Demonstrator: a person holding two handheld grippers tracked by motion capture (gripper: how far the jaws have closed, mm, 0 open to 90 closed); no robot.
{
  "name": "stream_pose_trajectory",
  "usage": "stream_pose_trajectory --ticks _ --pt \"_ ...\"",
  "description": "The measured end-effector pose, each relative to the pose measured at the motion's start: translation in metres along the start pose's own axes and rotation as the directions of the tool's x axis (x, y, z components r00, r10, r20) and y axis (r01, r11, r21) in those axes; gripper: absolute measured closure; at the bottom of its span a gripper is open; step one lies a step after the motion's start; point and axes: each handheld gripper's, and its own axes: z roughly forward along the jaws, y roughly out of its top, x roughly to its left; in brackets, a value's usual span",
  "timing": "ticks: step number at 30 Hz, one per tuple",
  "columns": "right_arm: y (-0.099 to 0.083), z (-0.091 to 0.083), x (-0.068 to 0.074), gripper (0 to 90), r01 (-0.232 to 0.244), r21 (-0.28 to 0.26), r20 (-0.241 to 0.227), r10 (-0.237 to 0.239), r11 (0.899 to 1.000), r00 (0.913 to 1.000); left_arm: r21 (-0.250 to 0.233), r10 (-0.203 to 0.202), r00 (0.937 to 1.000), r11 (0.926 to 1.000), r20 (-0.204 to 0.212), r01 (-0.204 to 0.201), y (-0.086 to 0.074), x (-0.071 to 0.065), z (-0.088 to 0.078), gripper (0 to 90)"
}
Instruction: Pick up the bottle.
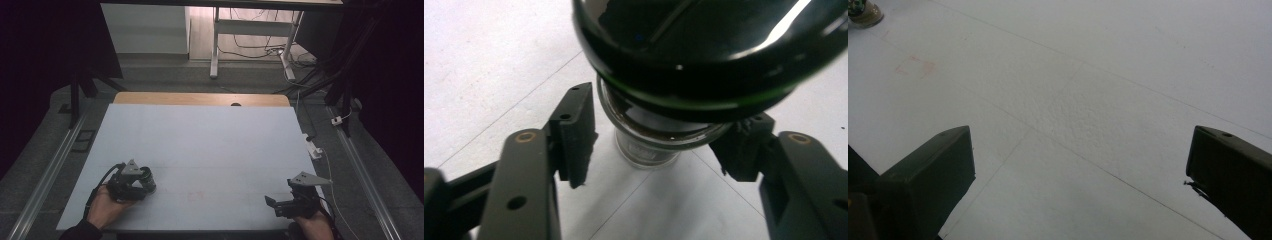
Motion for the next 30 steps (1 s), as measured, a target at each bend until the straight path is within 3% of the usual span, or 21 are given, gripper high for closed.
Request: stream_pose_trajectory --ticks 5,14,20,27,30 --pt "0.000 0.000 0.000 0.0 0.000 0.000 -0.001 0.000 1.000 1.0000 0.004 0.008 0.9999 1.0000 0.013 -0.008 0.000 -0.001 -0.001 52.4" --pt "0.000 0.000 0.000 0.0 0.002 0.000 -0.001 -0.002 1.000 1.0000 0.017 -0.007 0.9999 0.9998 0.012 0.007 0.002 -0.001 -0.002 53.4" --pt "0.000 0.000 0.000 0.0 0.004 0.000 0.000 -0.004 1.000 1.0000 -0.016 -0.044 0.9976 0.9989 0.053 0.044 0.002 0.002 -0.007 53.4" --pt "0.000 0.000 0.000 0.0 0.003 0.000 -0.001 -0.003 1.000 1.0000 -0.037 -0.079 0.9947 0.9960 0.066 0.081 0.005 0.002 -0.012 53.4" --pt "0.000 0.000 0.000 0.0 0.002 -0.001 -0.002 -0.002 1.000 1.0000 -0.023 -0.064 0.9966 0.9976 0.052 0.066 0.007 0.001 -0.014 53.4"
